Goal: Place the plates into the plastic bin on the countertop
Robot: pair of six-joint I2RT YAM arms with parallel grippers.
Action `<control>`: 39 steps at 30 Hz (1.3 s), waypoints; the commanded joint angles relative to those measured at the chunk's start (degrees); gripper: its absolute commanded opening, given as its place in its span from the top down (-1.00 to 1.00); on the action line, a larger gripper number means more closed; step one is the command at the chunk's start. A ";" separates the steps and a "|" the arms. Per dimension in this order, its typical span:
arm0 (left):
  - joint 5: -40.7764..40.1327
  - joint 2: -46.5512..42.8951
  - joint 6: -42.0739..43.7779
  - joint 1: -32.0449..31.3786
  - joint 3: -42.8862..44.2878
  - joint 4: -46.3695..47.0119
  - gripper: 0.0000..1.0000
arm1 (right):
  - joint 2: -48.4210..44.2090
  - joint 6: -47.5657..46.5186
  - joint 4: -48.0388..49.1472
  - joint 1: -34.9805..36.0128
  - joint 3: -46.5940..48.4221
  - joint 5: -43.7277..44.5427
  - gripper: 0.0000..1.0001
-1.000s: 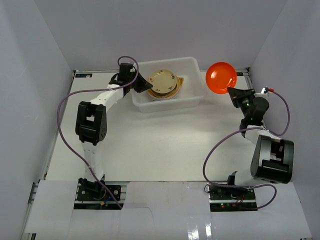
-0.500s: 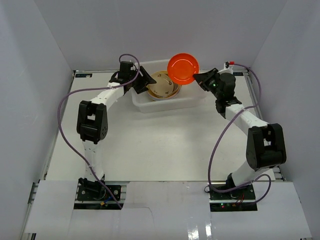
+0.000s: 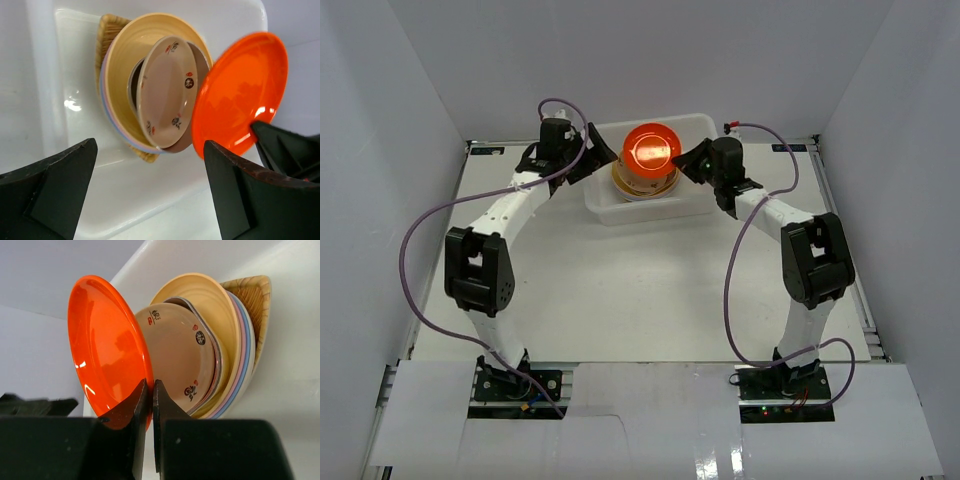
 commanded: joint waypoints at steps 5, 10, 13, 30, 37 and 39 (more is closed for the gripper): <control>-1.28 -18.04 5.64 -0.07 -14.71 2.72 -0.96 | 6.41 3.44 0.88 1.53 6.40 -0.54 0.84; -2.42 -28.48 8.81 -0.16 -23.32 2.90 -0.96 | 9.67 1.09 -3.05 1.62 11.32 -3.45 -0.12; -2.60 -32.62 9.42 -0.07 -26.49 2.38 -0.96 | 7.74 -0.94 -3.69 1.62 10.80 -2.66 -0.42; 1.08 -40.98 11.98 -0.07 -28.17 -1.58 -0.96 | -12.56 -21.84 -9.84 1.35 -1.23 4.03 -0.88; 9.78 -48.80 13.20 -0.16 -30.71 -1.58 -0.96 | -34.83 -24.41 -11.68 1.35 -15.45 -7.36 0.85; 13.20 -50.91 13.73 -0.16 -31.77 -1.49 -0.96 | -41.01 -24.24 -12.30 1.35 -19.15 -9.75 0.85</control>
